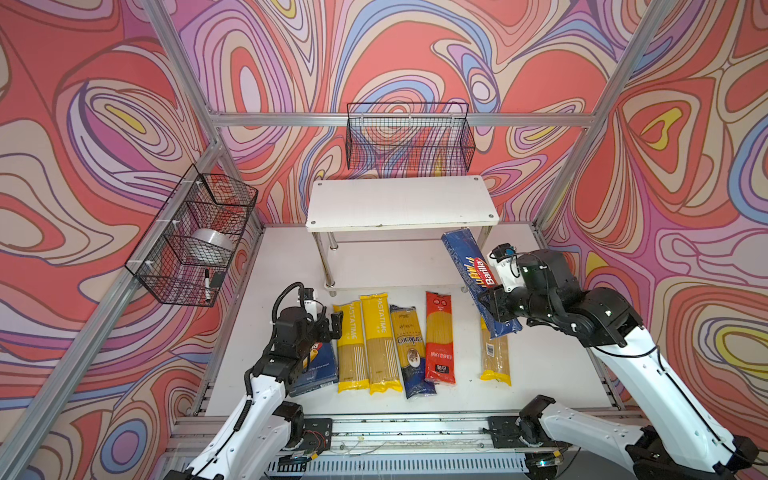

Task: Place and organize the pasta boxes and bags onto the shelf
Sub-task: 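Lift the blue Barilla box with the right gripper, tilting it upright, then carry the Barilla box to the upper shelf and lower it onto the shelf edge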

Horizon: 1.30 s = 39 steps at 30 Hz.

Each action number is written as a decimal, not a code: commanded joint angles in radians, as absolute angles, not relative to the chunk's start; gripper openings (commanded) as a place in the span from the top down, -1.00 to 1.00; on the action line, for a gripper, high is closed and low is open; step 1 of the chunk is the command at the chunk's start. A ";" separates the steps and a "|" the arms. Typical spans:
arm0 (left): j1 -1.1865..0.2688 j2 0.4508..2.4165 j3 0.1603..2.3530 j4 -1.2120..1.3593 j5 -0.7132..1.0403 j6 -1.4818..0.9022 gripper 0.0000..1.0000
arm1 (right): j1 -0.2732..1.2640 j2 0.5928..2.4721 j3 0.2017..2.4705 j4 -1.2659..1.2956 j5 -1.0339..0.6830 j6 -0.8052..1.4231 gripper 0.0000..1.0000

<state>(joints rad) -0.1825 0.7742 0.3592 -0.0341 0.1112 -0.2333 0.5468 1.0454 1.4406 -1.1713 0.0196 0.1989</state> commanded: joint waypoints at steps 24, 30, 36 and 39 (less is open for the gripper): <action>-0.184 0.755 0.372 -0.045 0.091 -0.244 -1.00 | 0.548 1.387 1.952 -1.176 0.277 0.167 0.99; -0.184 0.759 0.374 -0.045 0.094 -0.242 -1.00 | 0.512 1.482 2.093 -1.218 0.281 0.151 0.97; -0.183 0.761 0.373 -0.044 0.099 -0.241 -1.00 | 0.418 1.517 2.119 -1.192 0.199 0.164 0.93; -0.184 0.761 0.374 -0.043 0.098 -0.241 -1.00 | 0.379 1.534 2.115 -1.175 0.149 0.163 0.92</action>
<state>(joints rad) -0.1825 0.7666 0.3592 -0.0341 0.1036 -0.2371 0.4046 1.5356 2.0808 -1.2964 0.1860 0.1623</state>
